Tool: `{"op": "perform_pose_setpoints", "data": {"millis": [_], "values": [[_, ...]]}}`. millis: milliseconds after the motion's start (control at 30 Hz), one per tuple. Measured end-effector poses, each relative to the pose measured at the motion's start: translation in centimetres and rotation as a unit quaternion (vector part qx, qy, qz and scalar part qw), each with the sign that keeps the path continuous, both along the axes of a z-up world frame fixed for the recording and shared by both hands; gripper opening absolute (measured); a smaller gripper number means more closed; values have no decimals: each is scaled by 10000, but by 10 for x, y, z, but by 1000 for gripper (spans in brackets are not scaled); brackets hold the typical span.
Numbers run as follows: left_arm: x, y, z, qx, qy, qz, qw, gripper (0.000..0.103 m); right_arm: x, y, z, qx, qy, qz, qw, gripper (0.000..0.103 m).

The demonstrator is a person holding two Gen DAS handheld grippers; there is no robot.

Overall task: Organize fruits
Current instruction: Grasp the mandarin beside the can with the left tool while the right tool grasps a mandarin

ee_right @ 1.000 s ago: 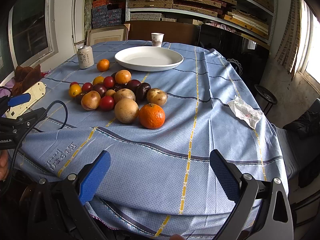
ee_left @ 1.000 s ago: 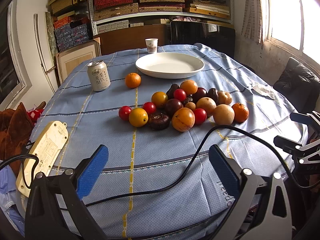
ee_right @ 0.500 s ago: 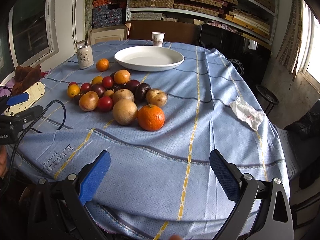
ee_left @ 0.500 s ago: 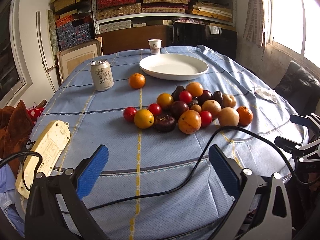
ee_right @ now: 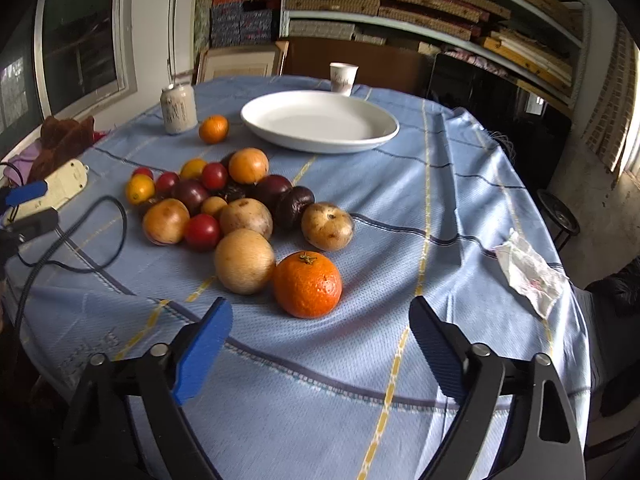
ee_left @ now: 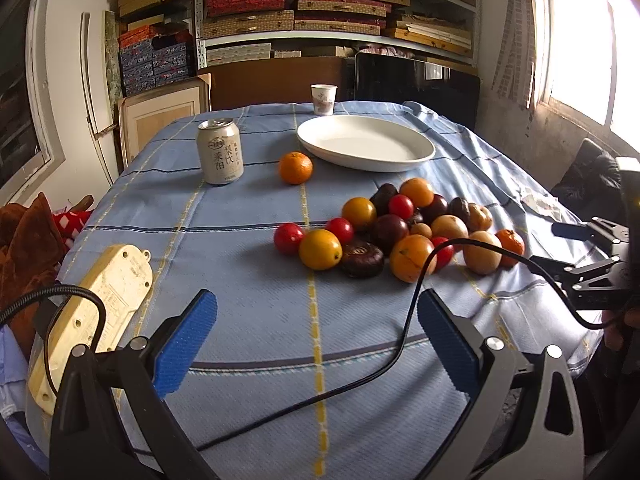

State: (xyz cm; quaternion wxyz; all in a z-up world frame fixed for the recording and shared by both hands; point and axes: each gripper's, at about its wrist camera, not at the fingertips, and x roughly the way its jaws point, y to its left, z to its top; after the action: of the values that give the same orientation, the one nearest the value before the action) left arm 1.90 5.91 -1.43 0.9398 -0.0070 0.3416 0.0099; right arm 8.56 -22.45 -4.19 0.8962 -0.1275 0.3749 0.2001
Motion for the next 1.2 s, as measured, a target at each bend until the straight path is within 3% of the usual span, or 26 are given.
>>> {"op": "perform_pose_setpoints", "data": {"millis": [500,567,633,767,933,1067,1200], "values": [[37,28,-5,-276,265,18,9993,98,35,6,-23,148,622,206,9977,63],[40,29,-7,-270,293,8,9992,98,37,5,-24,266,669,281,9970,58],[45,32,-10,-322,352,-27,9989,98,38,4,-26,380,715,370,9960,47],[58,39,-11,-395,474,-78,9981,98,39,3,-27,496,604,446,9959,45],[95,50,5,-553,469,-157,9972,98,42,-12,-28,1048,667,383,9915,45],[147,51,14,-433,551,-215,9973,99,43,-26,-25,1521,551,324,9863,45],[202,49,7,-348,821,-266,9957,98,43,-28,-25,1576,508,327,9857,45]]}}
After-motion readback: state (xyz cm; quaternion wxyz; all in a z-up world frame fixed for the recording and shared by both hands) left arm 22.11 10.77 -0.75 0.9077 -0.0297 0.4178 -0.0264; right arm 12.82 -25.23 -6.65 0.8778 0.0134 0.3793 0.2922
